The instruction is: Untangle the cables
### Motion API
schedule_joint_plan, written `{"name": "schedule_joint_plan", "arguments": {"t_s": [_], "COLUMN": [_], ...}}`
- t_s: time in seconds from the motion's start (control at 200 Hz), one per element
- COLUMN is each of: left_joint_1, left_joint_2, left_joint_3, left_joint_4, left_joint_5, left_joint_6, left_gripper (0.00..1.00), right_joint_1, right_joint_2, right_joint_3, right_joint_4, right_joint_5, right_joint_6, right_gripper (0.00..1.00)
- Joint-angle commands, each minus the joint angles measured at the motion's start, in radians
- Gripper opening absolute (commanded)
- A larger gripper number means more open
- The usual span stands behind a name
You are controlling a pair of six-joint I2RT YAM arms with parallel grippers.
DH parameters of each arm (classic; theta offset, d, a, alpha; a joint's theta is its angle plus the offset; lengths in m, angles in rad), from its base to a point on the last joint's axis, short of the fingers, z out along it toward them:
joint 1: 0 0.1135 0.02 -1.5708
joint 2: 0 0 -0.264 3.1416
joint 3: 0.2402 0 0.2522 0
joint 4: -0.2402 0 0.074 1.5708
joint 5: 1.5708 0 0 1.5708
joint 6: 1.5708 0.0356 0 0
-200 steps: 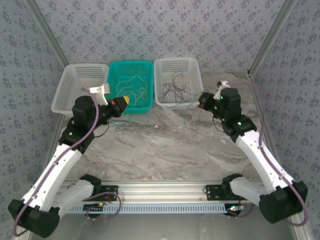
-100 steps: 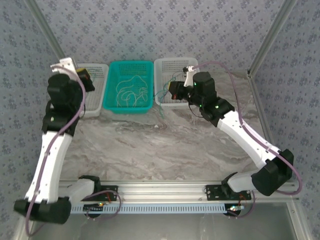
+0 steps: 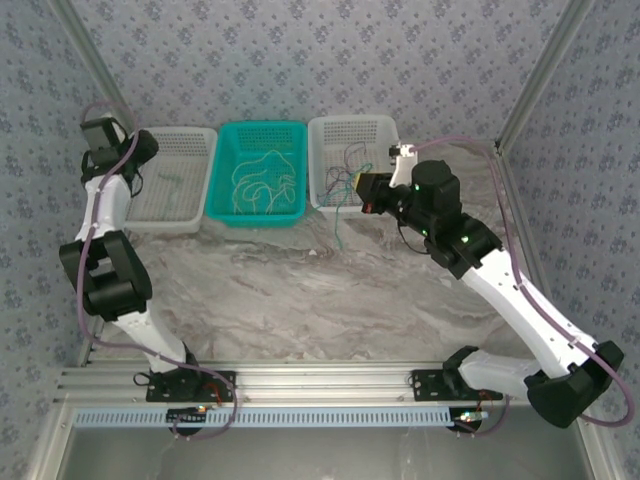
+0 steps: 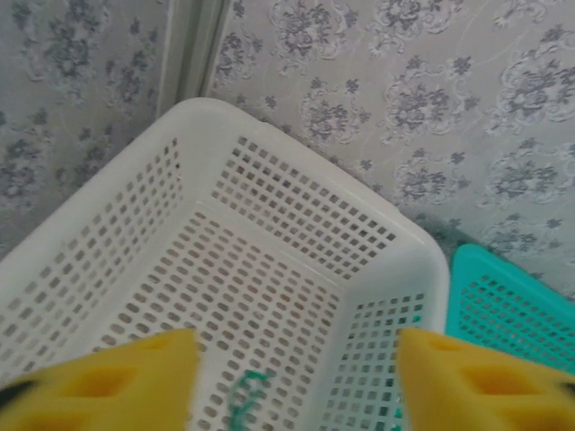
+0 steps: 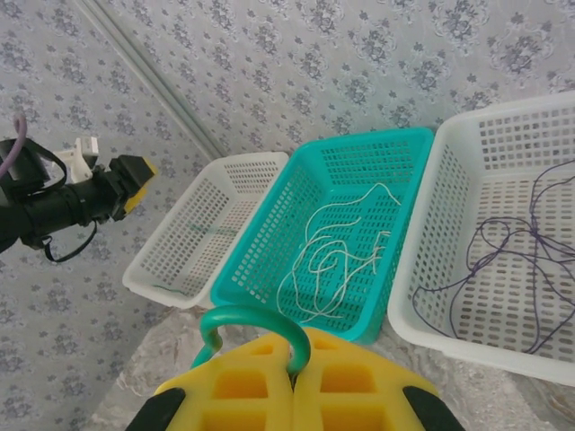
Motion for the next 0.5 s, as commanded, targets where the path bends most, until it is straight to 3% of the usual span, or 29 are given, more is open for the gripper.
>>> {"name": "schedule_joint_plan", "arguments": {"t_s": [0.0,0.08,0.185,0.295,0.39,0.495], "left_joint_1": [-0.003,-0.004,-0.023,-0.097,-0.220,-0.395], "left_joint_2": [-0.080,-0.140,-0.203,-0.293,-0.384,-0.464], "left_joint_3": [0.035,-0.002,-0.046,-0.115,-0.153,-0.154], "left_joint_4": [0.056,0.075,0.078,0.122,0.101,-0.050], "left_joint_5": [0.158,0.264,0.435,0.583,0.639,0.659], "left_joint_6": [-0.088,-0.164,-0.259,-0.295,-0.215,0.011], "left_gripper": [0.83,0.92,0.93,0.93,0.93,0.92], "right_joint_1": [-0.002,-0.004,-0.004,-0.005,-0.004,-0.006], "right_joint_2": [-0.009,0.007,0.039,0.084,0.126,0.159], "right_joint_3": [-0.013,-0.013,-0.005,0.019,0.050,0.081], "right_joint_4": [-0.026,-0.013,0.013,0.031,0.032,0.032], "right_joint_5": [0.039,0.032,0.008,-0.043,-0.099,-0.168], "right_joint_6": [-0.027,-0.022,-0.010,-0.011,-0.022,-0.037], "right_gripper": [0.00,0.00,0.00,0.00,0.00,0.00]}}
